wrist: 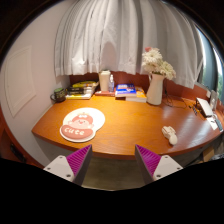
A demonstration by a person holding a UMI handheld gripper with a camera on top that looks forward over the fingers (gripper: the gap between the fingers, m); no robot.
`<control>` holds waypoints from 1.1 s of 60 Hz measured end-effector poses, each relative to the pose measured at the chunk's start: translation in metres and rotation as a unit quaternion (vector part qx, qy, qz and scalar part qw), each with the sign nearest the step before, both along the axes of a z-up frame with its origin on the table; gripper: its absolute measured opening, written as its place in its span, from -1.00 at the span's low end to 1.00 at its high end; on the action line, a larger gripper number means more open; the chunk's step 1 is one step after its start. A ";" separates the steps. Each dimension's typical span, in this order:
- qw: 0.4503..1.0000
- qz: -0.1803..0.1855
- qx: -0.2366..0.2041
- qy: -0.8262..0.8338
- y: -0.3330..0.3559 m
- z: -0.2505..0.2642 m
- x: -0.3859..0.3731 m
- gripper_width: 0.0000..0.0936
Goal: Arrange mouse
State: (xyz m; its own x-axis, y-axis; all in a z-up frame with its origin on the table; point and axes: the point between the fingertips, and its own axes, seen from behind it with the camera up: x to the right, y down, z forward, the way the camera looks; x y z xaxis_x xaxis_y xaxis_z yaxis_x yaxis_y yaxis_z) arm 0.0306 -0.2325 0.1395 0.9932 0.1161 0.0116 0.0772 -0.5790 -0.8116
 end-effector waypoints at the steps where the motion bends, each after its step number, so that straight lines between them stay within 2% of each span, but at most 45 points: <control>1: 1.000 -0.001 -0.011 -0.002 0.003 -0.004 0.010 0.83; 14: 0.995 -0.075 -0.061 -0.025 0.029 -0.051 0.127 0.81; 27: 0.989 -0.126 -0.073 -0.026 0.068 -0.068 0.221 0.80; 34: 0.988 -0.128 -0.080 -0.022 0.087 -0.085 0.250 0.79; 38: 0.989 -0.122 -0.076 -0.027 0.095 -0.137 0.263 0.80; 44: 0.991 -0.113 -0.074 -0.023 0.120 -0.146 0.269 0.73; 48: 0.991 -0.108 -0.079 -0.020 0.131 -0.148 0.271 0.60; 56: 0.992 -0.095 -0.084 -0.002 0.146 -0.151 0.265 0.18; 66: 0.992 -0.089 -0.094 -0.011 0.148 -0.154 0.263 -0.01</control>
